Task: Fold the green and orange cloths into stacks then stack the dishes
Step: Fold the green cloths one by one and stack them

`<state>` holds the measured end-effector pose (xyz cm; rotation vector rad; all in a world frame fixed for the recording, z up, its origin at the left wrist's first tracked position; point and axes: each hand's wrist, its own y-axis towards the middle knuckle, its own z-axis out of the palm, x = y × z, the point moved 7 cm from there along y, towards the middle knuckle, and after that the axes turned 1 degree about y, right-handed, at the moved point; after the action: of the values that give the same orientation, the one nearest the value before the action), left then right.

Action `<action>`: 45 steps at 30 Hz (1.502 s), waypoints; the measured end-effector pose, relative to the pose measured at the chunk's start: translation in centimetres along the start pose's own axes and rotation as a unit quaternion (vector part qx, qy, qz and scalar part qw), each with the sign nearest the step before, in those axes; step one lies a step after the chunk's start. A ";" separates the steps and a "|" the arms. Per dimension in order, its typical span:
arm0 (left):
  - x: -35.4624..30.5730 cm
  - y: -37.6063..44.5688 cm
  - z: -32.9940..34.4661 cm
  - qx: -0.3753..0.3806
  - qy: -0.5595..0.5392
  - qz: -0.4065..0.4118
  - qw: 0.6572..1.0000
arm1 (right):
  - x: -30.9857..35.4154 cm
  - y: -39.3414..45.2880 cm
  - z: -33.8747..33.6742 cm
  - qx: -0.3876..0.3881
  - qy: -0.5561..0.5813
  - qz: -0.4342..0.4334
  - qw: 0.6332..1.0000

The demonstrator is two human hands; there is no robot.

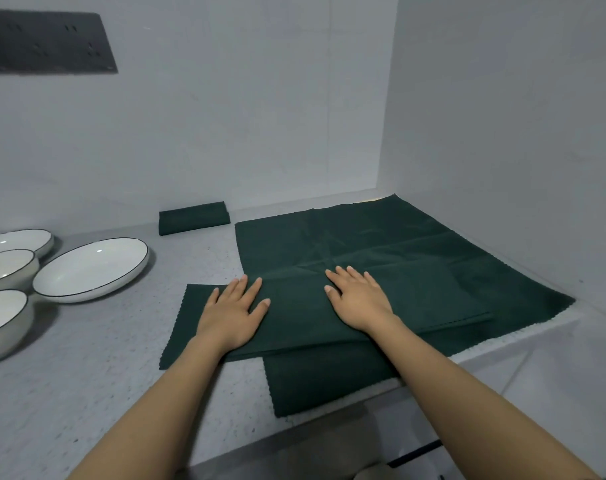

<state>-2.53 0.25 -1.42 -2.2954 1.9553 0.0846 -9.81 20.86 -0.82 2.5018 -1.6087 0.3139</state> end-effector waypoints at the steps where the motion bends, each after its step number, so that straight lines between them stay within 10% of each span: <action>1: 0.2 -0.2 0.0 0.001 0.005 -0.002 1.000 | 0.2 0.0 0.0 0.003 -0.008 0.006 1.000; 9: -0.5 -0.2 0.0 0.007 0.008 0.000 1.000 | 8.4 0.2 0.9 -0.002 0.055 -0.138 0.989; 28: 8.6 0.7 -5.1 -0.088 -0.043 -0.063 0.993 | 9.3 0.4 1.4 -0.014 -0.015 -0.126 0.992; 34: 10.3 0.8 -6.1 -0.036 -0.385 -0.150 0.910 | 9.3 0.3 1.4 -0.016 -0.016 -0.128 0.991; 45: 10.8 -2.0 -5.5 0.025 -0.458 -0.180 0.870 | 8.8 0.7 1.5 0.064 0.025 -0.105 0.992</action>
<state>0.97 -10.74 2.86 -1.9530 1.0184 0.8832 -6.74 12.46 -0.03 2.7062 -1.3307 0.4622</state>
